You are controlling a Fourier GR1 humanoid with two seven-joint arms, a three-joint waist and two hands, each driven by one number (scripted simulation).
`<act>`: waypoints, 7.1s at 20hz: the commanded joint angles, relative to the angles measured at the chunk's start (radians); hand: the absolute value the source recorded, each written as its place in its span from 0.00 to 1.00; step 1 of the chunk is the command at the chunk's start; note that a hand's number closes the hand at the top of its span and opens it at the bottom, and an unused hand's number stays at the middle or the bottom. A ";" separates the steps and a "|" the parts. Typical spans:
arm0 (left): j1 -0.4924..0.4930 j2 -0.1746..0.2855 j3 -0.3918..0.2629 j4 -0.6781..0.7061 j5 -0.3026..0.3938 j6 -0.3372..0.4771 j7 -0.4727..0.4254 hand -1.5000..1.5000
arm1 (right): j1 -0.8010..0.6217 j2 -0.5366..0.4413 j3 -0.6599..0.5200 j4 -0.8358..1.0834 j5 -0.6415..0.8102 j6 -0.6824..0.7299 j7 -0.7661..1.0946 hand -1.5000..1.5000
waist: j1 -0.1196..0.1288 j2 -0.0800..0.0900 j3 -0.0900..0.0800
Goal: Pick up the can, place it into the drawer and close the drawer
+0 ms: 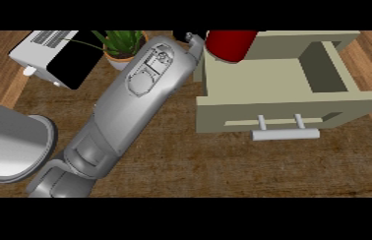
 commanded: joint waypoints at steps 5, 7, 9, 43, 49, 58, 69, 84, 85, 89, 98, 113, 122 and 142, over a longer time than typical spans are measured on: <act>-0.137 0.000 -0.048 0.253 0.115 0.016 -0.105 1.00 | -0.068 0.005 0.034 0.030 0.027 -0.014 0.020 0.00 | -0.019 0.010 0.001; -0.172 0.000 -0.031 0.285 0.129 -0.011 -0.111 1.00 | -0.013 0.015 0.016 0.021 0.037 0.002 -0.033 0.00 | -0.015 0.006 0.001; -0.232 0.000 -0.075 0.330 0.151 0.038 -0.095 1.00 | -0.057 -0.016 -0.001 0.054 0.000 0.011 -0.005 0.00 | -0.030 0.009 0.001; -0.125 0.000 -0.388 0.521 0.389 0.196 -0.326 0.00 | -0.183 -0.017 0.050 0.135 0.071 -0.019 -0.020 0.00 | -0.091 0.032 0.002; -0.184 0.000 -0.429 0.518 0.406 0.263 -0.284 0.00 | -0.249 -0.044 0.049 0.128 0.075 -0.034 0.028 0.00 | -0.099 0.031 0.002; -0.145 0.000 -0.395 0.519 0.473 0.266 -0.346 0.00 | -0.183 -0.091 0.070 0.006 0.234 -0.026 -0.046 0.00 | -0.087 0.024 0.001; -0.152 0.000 -0.363 0.470 0.570 0.278 -0.405 0.00 | -0.233 -0.165 0.176 -0.023 0.511 -0.037 -0.096 0.00 | -0.050 0.019 0.000; -0.170 0.013 -0.371 0.414 0.541 0.297 -0.337 0.00 | -0.296 -0.239 0.388 0.326 1.081 -0.195 -0.166 0.00 | 0.037 -0.004 0.000; -0.150 0.019 -0.373 0.389 0.534 0.321 -0.326 0.00 | -0.338 -0.207 0.417 0.352 1.128 -0.214 -0.120 0.00 | 0.048 -0.007 -0.001; -0.179 0.100 -0.360 0.356 0.518 0.271 -0.248 0.00 | -0.371 -0.145 0.440 0.505 1.209 -0.336 -0.130 0.00 | 0.048 -0.005 0.000; 0.010 0.248 -0.382 0.125 0.455 0.260 -0.204 0.00 | -0.555 -0.135 0.307 0.862 1.188 -0.493 -0.211 0.00 | 0.067 -0.006 0.000; 0.060 0.387 -0.411 -0.120 0.412 0.270 0.005 0.00 | -0.859 -0.118 0.204 1.355 1.326 -0.770 -0.223 0.00 | 0.105 0.003 0.001; 0.204 0.457 -0.403 -0.261 0.399 0.242 0.024 0.00 | -1.100 -0.130 0.125 1.635 1.348 -0.897 -0.220 0.00 | 0.111 0.010 0.001; 0.419 0.520 -0.395 -0.452 0.323 0.252 -0.020 0.00 | -1.443 -0.213 0.019 1.944 1.322 -0.913 -0.238 0.00 | 0.128 0.024 0.002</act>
